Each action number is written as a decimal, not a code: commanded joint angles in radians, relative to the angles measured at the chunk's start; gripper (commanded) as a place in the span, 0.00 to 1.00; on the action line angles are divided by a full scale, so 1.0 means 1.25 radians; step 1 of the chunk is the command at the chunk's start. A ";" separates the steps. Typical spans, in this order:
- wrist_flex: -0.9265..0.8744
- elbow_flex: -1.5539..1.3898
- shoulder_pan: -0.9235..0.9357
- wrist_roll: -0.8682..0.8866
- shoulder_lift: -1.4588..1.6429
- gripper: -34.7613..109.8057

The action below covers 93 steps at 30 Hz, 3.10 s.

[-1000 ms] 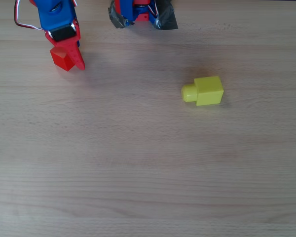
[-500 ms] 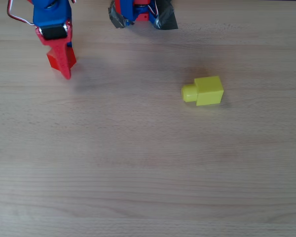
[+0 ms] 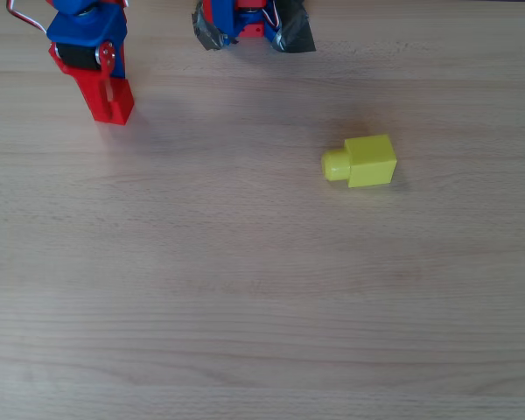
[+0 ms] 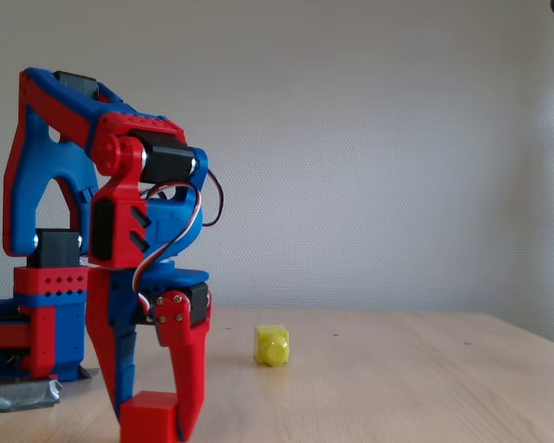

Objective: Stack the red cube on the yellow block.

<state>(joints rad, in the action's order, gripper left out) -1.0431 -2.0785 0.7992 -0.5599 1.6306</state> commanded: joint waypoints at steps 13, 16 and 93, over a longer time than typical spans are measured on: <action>-0.045 0.145 -0.220 0.173 0.061 0.30; -0.072 0.207 -0.328 0.247 0.075 0.28; -0.146 0.280 -1.003 0.526 0.032 0.44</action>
<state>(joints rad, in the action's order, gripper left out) -1.1919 -1.8055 -0.4679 0.0951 1.6030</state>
